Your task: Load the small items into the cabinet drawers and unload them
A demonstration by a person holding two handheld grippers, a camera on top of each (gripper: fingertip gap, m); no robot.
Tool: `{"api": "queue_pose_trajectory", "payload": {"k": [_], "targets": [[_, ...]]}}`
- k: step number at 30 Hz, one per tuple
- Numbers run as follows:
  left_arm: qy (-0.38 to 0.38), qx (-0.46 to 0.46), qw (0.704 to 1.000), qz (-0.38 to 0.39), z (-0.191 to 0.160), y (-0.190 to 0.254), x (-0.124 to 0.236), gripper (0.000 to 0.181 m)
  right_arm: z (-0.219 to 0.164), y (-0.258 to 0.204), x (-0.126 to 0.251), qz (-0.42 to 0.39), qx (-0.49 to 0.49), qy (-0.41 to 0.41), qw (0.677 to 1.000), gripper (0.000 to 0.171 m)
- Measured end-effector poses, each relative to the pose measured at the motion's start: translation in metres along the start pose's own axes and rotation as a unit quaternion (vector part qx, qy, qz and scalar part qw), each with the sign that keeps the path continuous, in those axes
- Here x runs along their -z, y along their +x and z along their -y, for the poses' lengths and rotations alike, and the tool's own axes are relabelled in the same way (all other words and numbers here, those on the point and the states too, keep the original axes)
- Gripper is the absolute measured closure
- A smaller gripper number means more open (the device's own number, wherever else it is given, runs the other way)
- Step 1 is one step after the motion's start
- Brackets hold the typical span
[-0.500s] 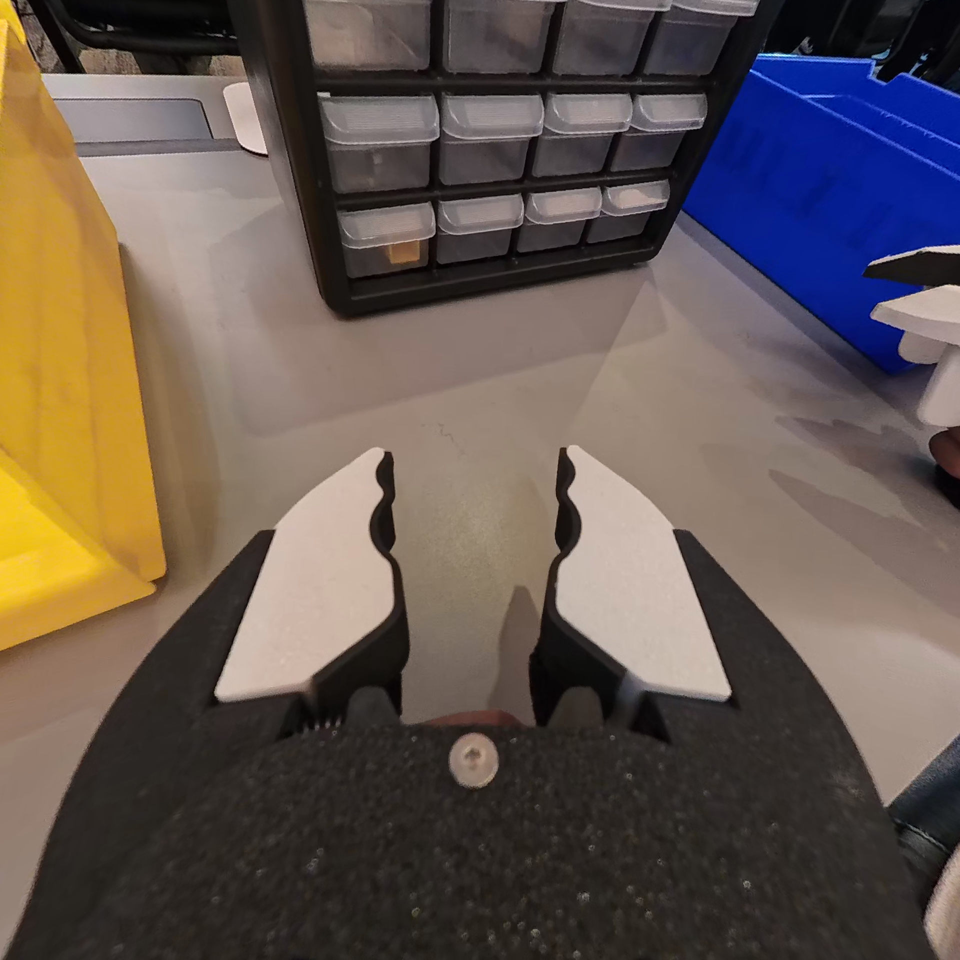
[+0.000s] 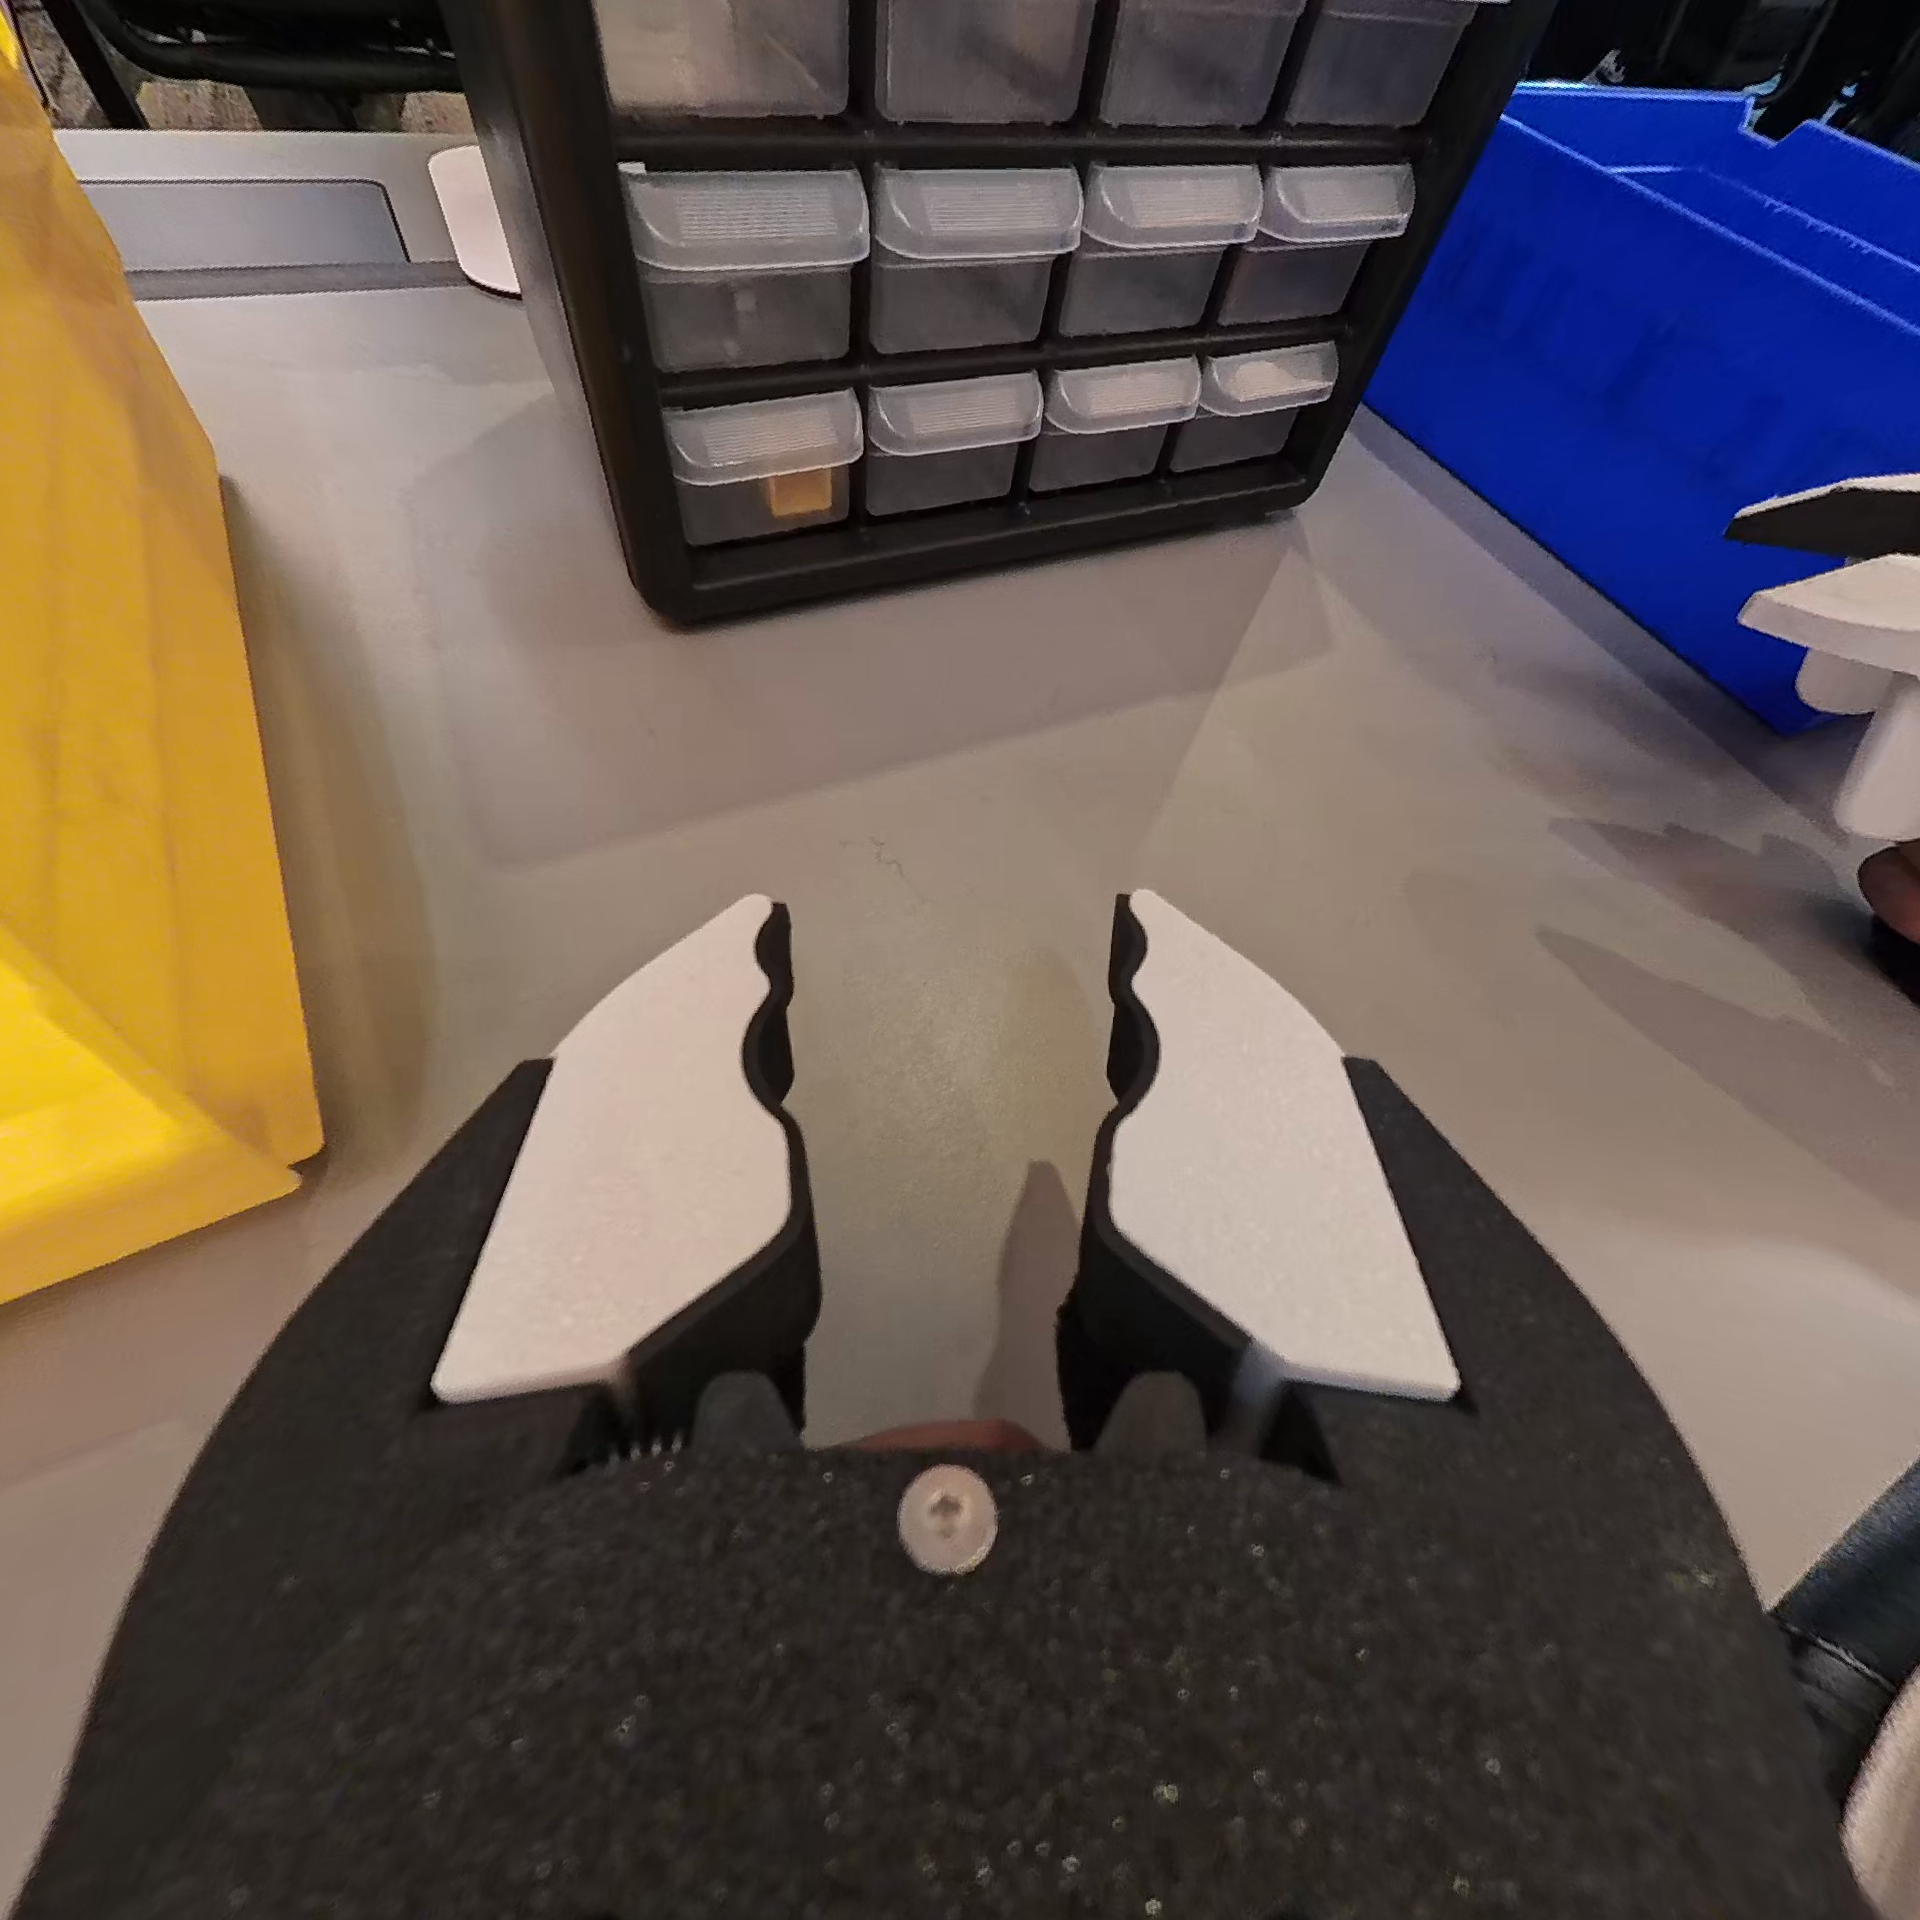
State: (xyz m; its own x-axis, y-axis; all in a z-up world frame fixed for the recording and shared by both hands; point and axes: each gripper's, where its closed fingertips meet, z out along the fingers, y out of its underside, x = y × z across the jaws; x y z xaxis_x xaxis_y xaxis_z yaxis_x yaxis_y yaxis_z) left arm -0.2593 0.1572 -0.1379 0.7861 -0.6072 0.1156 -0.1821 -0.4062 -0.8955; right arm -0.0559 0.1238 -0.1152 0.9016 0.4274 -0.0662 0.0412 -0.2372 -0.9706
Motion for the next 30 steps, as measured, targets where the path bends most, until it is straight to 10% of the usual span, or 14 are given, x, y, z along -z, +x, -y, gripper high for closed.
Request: {"api": "queue_pose_trajectory", "payload": {"k": [7,11,15,22,30], "targets": [[0.003,-0.141,0.986,0.091,0.015,0.001,-0.007,0.124,0.0,0.0,0.0,0.001,-0.001,-0.001,1.0,0.131],[0.02,-0.34,0.918,0.203,0.046,0.01,-0.018,0.128,-0.002,-0.001,-0.002,0.006,0.0,-0.01,1.0,0.131],[0.048,-0.539,0.785,0.301,0.083,0.014,-0.043,0.135,-0.004,-0.004,-0.004,0.014,0.006,-0.021,1.0,0.131],[0.057,-0.659,0.669,0.34,0.132,0.001,-0.099,0.134,-0.006,-0.006,-0.005,0.025,0.001,-0.026,0.999,0.131],[0.092,-0.685,0.632,0.351,0.157,0.005,-0.127,0.145,-0.007,0.0,-0.005,0.025,-0.03,-0.028,0.999,0.131]]}}
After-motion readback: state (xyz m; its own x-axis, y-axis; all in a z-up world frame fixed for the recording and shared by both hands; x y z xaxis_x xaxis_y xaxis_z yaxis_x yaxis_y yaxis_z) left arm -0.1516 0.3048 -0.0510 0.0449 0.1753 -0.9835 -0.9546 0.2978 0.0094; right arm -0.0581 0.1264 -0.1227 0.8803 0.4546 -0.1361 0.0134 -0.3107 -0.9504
